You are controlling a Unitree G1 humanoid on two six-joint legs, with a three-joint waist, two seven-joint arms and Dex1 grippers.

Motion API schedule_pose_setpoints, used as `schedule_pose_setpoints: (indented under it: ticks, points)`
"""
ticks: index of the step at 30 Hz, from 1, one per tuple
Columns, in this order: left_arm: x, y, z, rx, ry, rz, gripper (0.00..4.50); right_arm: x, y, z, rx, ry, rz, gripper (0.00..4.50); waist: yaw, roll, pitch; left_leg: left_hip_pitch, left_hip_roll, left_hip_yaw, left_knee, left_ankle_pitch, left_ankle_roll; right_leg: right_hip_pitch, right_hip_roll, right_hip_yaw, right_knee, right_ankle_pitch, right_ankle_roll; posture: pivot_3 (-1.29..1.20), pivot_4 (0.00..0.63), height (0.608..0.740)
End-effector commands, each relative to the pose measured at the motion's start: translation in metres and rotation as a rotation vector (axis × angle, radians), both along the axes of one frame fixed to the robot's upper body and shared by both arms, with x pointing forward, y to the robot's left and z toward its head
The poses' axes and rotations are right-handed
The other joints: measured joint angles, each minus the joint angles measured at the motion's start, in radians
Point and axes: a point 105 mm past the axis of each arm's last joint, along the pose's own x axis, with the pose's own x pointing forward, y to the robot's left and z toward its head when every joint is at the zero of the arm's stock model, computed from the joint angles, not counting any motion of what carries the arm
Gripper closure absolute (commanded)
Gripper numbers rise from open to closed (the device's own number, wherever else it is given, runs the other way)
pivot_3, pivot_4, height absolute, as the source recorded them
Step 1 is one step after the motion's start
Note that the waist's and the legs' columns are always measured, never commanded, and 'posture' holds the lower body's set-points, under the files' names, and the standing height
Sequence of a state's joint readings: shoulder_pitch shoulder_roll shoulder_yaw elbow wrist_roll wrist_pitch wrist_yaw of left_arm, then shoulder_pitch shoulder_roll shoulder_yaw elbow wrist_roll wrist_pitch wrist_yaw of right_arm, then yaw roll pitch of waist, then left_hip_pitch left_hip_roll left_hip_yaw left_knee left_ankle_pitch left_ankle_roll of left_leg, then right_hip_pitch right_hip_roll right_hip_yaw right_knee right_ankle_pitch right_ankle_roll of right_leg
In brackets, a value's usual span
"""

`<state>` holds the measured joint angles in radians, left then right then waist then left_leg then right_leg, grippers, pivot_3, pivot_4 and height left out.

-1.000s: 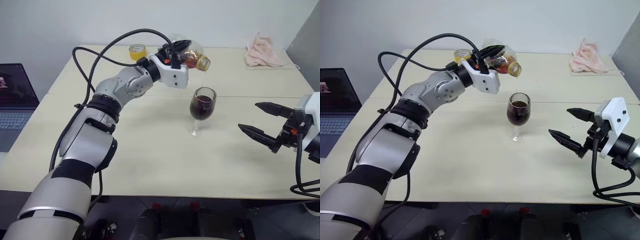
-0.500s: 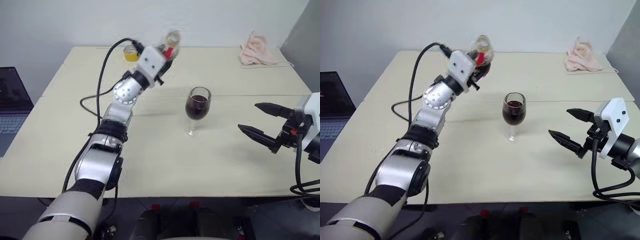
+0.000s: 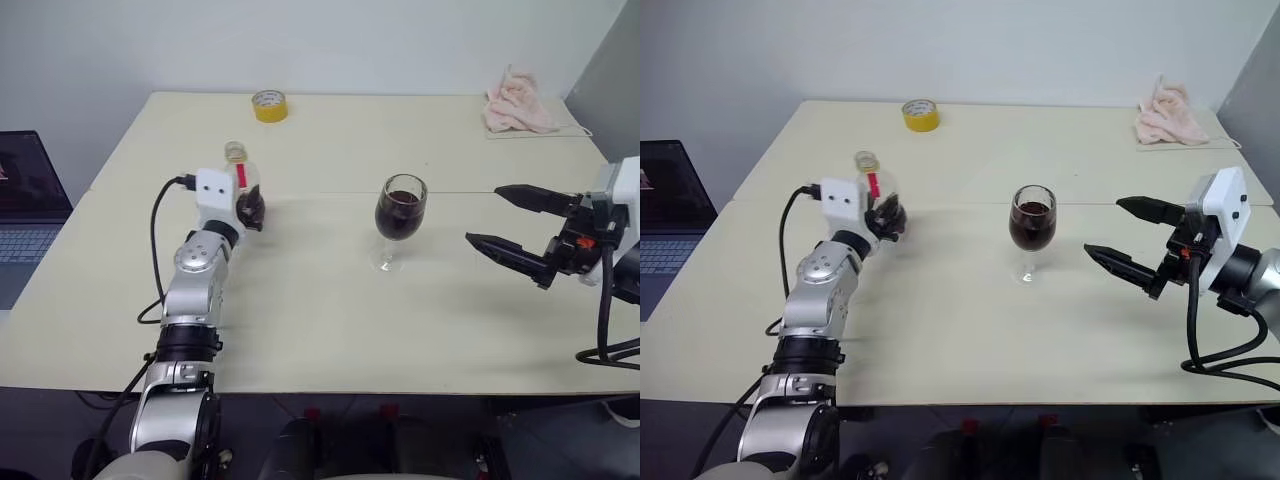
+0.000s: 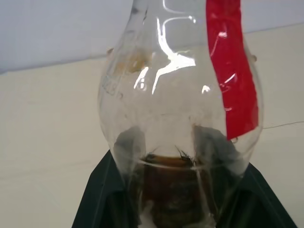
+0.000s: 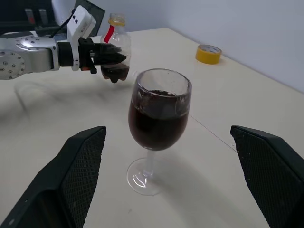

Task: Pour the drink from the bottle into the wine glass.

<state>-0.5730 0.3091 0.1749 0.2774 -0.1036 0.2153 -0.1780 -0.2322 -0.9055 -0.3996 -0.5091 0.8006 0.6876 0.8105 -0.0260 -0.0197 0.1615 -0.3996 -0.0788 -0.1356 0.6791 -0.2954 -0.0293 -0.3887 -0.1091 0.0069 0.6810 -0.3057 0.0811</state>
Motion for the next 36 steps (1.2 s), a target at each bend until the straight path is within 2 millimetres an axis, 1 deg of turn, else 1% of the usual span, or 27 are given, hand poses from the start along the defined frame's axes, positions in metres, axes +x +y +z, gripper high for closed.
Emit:
schedule_pose_setpoints:
  ticks: [1,3,4,10,14,16,17,23,24,29,36]
  points:
    - [-0.009,0.028,0.007,-0.057,-0.042,0.150,2.79,0.001,0.008,0.014,-0.005,-0.048,0.060,0.00,-0.002,0.000,0.000,0.000,0.000,0.001,0.000,0.000,0.000,0.000,0.000,0.001,0.000,0.000,0.000,0.00,0.150,0.740]
    - [-0.013,0.040,0.000,-0.082,-0.025,0.202,2.79,0.004,0.010,0.015,-0.009,-0.050,0.076,0.00,-0.003,0.000,0.000,0.001,0.000,0.001,0.000,0.000,0.000,0.000,0.000,0.001,0.000,0.000,0.000,0.00,0.150,0.740]
    - [-0.015,0.041,-0.002,-0.087,-0.024,0.210,2.79,0.005,0.010,0.015,-0.016,-0.048,0.077,0.00,-0.003,0.000,0.000,0.001,0.001,0.001,0.000,0.000,0.000,-0.001,0.000,0.001,0.000,0.000,0.000,0.00,0.150,0.740]
    - [-0.026,0.047,-0.018,-0.099,0.004,0.252,2.79,0.011,0.010,0.017,-0.033,-0.047,0.094,0.00,-0.001,-0.001,-0.001,0.000,0.000,0.001,0.000,0.000,0.000,0.000,0.000,0.001,0.000,0.000,0.000,0.00,0.150,0.740]
    - [-0.028,0.045,-0.020,-0.100,0.005,0.257,2.79,0.014,0.011,0.017,-0.037,-0.047,0.106,0.00,-0.002,-0.001,-0.001,0.001,0.000,0.001,-0.001,0.000,0.000,0.000,0.000,0.001,0.000,0.000,0.000,0.00,0.150,0.740]
    - [-0.030,0.049,-0.019,-0.104,0.003,0.277,2.26,0.016,0.013,0.017,-0.038,-0.046,0.114,0.00,-0.002,-0.001,-0.001,0.001,0.000,0.002,-0.001,0.000,0.000,0.000,0.000,0.001,0.000,0.000,0.000,0.00,0.150,0.740]
    - [-0.031,0.051,-0.019,-0.101,0.003,0.283,2.08,0.017,0.013,0.016,-0.040,-0.046,0.117,0.00,-0.002,-0.001,-0.001,0.001,0.000,0.002,-0.001,0.000,0.000,0.000,0.000,0.001,0.000,0.000,0.000,0.00,0.150,0.740]
    - [-0.035,0.056,-0.017,-0.077,0.008,0.299,0.17,0.020,0.014,0.015,-0.041,-0.046,0.125,0.00,0.000,-0.001,-0.001,0.000,0.000,0.001,-0.001,0.000,0.000,-0.001,0.000,0.001,0.000,0.000,0.000,0.00,0.150,0.740]
    - [-0.035,0.057,-0.017,-0.078,0.008,0.299,0.01,0.020,0.014,0.015,-0.041,-0.046,0.126,0.00,0.000,-0.001,-0.001,0.000,0.000,0.001,-0.001,0.000,0.000,-0.001,0.000,0.001,0.000,0.000,0.000,0.00,0.150,0.740]
    - [-0.039,0.058,-0.003,-0.035,-0.016,0.267,0.01,0.024,0.014,0.016,-0.044,-0.052,0.131,0.00,-0.002,-0.001,-0.001,0.000,0.000,0.001,-0.001,0.000,0.000,-0.001,0.000,0.001,0.000,0.000,0.000,0.00,0.150,0.740]
    - [-0.044,0.056,0.004,-0.012,-0.015,0.232,0.01,0.027,0.014,0.016,-0.049,-0.056,0.139,0.00,-0.001,0.000,-0.001,0.000,0.000,0.001,-0.001,0.000,0.000,-0.001,0.000,0.002,-0.001,0.000,0.000,0.00,0.150,0.740]
